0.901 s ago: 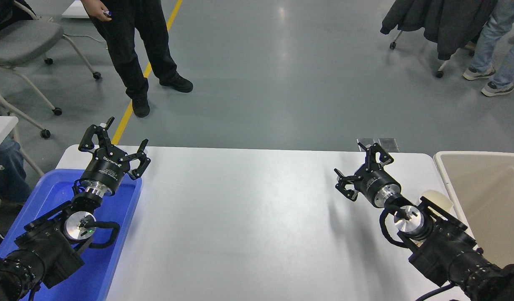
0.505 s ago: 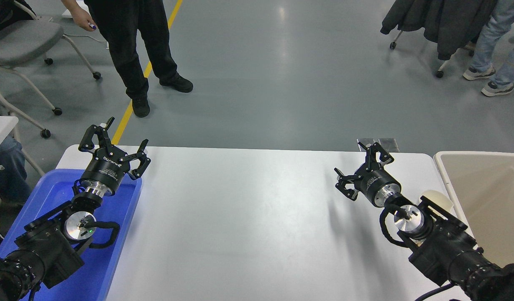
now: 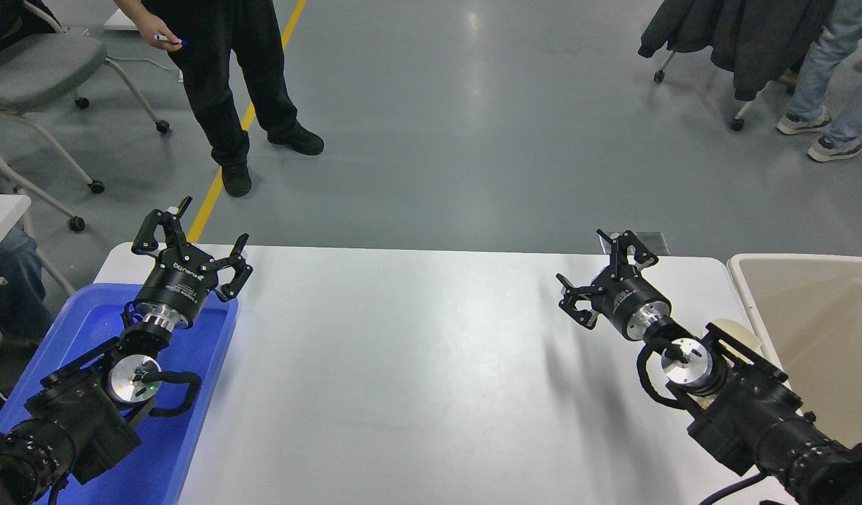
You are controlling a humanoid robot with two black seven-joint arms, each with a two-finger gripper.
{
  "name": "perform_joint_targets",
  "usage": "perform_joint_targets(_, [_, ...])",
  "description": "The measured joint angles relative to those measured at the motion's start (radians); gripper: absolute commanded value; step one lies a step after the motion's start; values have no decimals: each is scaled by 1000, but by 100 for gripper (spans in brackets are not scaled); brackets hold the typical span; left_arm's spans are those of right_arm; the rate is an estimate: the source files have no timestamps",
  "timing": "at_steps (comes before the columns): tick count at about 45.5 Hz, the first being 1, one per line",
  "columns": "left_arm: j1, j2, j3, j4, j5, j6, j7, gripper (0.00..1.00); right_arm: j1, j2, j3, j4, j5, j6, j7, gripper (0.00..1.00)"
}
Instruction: Dispose of the paper cup in the dustbin
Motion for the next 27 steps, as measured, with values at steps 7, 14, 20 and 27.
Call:
perform_joint_targets(7, [0, 0, 0, 0, 0, 0, 0, 100, -7, -58, -53, 84, -13, -14, 1, 100])
perform_joint_targets(14, [0, 1, 0, 0, 0, 1, 0, 100, -1, -129, -114, 140, -45, -20, 1, 100])
perform_joint_targets(20, [0, 1, 0, 0, 0, 1, 0, 100, 14, -200, -171, 176, -92, -22, 0, 100])
perform_joint_targets(27, [0, 1, 0, 0, 0, 1, 0, 100, 35, -295, -229, 199, -150, -20, 1, 100])
